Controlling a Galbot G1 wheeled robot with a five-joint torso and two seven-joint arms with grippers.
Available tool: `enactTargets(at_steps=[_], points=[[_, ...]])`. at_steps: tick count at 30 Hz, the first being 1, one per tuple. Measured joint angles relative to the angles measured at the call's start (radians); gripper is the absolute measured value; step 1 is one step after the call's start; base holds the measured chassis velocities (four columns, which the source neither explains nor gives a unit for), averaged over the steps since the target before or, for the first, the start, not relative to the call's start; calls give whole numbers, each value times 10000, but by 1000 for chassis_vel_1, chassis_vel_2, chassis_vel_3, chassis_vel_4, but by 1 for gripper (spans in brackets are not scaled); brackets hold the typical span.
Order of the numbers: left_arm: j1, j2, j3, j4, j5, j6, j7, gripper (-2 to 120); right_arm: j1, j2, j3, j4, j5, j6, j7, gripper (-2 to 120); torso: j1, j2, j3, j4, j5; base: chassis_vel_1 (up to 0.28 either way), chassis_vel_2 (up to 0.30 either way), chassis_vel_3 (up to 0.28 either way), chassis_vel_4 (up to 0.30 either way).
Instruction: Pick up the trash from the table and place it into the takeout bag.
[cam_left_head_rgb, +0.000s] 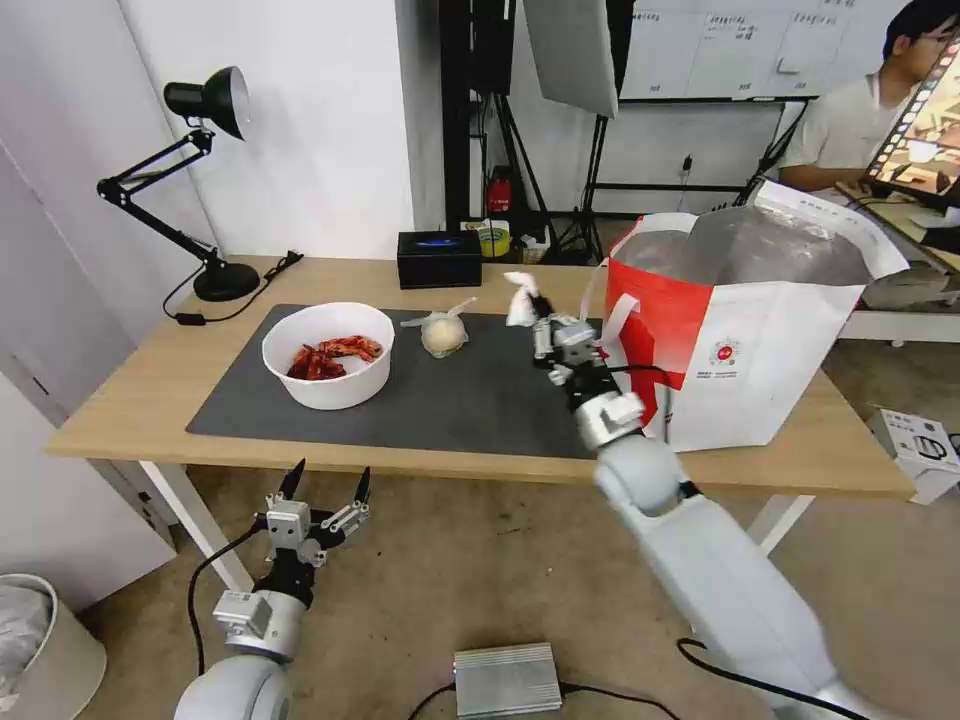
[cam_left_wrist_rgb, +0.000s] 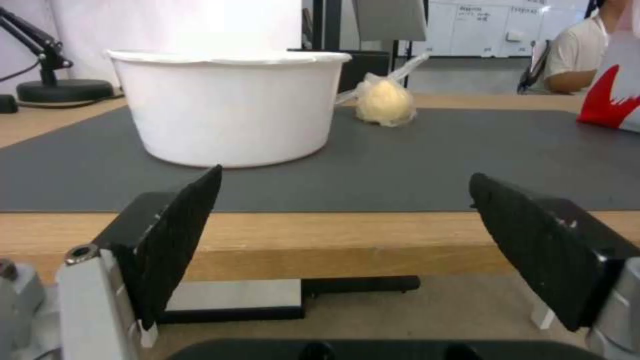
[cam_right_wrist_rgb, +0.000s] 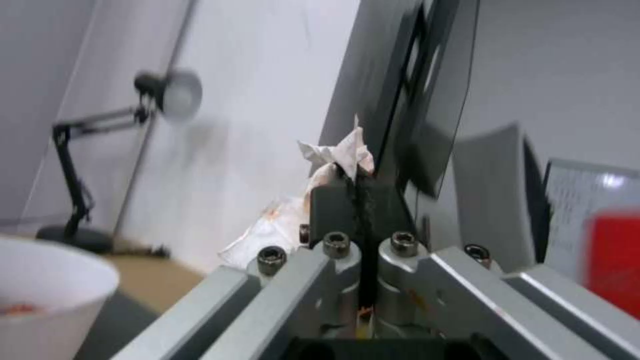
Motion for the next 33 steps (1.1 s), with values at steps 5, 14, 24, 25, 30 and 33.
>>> enactTargets(at_steps=[5, 14, 24, 25, 30, 33], points=[[2, -5, 83, -26, 133, 39, -14, 100, -436, -373, 584, 1033, -214, 389, -160, 0, 0, 0, 0, 2, -2, 0, 0, 0, 0], [19, -72, 224, -103, 267, 81, -18, 100, -900, -1286, 2383, 2152, -126, 818, 128, 0, 0, 0, 0, 2, -2, 0, 0, 0, 0], [28, -121, 216, -183, 267, 203, -18, 100, -691, -2554, 3601, 2358, 1893, -485, 1078, 0, 0, 0, 1, 1, -2, 0, 0, 0, 0], [51, -117, 189, -171, 252, 168, -16, 100, -594, -2757, 3625, 2428, 2404, -838, 1247, 0, 1, 0, 0, 1, -1, 0, 0, 0, 0], [138, -78, 14, -132, 130, 15, -11, 100, -202, -3578, 3600, 2742, 4429, -2350, 2159, 0, 0, 0, 1, 2, -1, 0, 0, 0, 0], [172, -34, -92, -65, 68, -84, 7, 100, 33, -3970, 3561, 2811, 5192, -3217, 2514, 0, 0, 0, 1, 2, -2, 0, 0, 0, 0]])
